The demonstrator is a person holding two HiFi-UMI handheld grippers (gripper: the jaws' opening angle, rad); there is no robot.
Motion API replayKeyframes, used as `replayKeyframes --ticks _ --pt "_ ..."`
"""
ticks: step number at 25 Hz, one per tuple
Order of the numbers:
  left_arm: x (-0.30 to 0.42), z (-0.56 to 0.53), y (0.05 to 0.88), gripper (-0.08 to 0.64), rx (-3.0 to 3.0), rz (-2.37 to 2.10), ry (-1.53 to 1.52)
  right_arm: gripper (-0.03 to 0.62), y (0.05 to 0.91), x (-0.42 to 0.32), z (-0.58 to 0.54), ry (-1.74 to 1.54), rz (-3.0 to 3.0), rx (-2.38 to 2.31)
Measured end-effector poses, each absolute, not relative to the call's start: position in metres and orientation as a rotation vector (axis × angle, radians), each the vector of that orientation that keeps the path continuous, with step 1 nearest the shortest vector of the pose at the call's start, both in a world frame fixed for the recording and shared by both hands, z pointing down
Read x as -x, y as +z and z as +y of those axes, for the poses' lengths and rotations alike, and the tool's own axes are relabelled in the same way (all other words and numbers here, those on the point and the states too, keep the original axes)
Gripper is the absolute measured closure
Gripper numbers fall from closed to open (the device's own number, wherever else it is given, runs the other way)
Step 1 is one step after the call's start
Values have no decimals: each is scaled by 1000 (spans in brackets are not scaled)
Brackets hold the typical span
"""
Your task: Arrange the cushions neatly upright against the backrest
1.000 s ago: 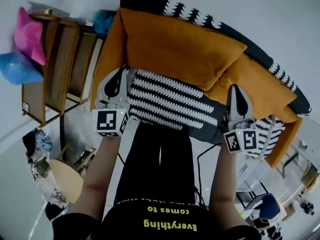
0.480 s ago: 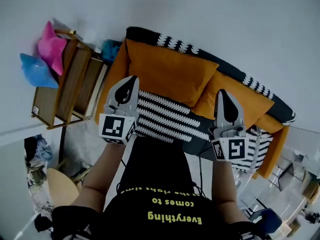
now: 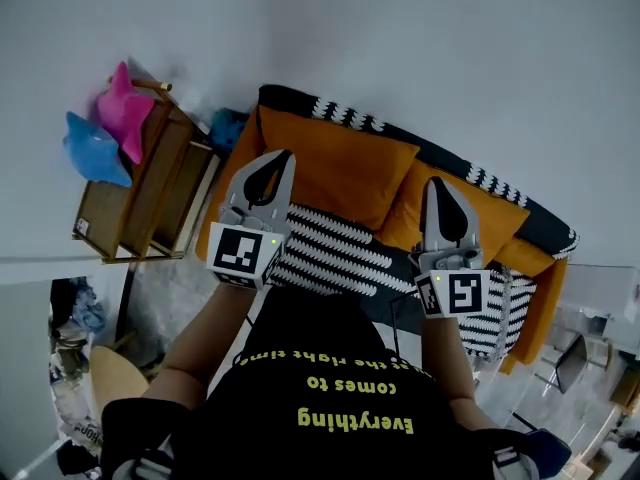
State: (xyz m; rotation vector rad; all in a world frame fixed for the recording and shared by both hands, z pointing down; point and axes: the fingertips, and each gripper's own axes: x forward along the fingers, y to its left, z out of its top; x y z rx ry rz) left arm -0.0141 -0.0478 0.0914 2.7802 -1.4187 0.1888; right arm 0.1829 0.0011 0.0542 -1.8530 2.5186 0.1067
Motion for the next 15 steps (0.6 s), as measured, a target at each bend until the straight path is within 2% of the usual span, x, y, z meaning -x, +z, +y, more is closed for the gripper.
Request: replayKeyframes --ticks 15 --pt "5 -41 72 561 -2828 -1389 172 581 22 -178 4 163 2480 1821"
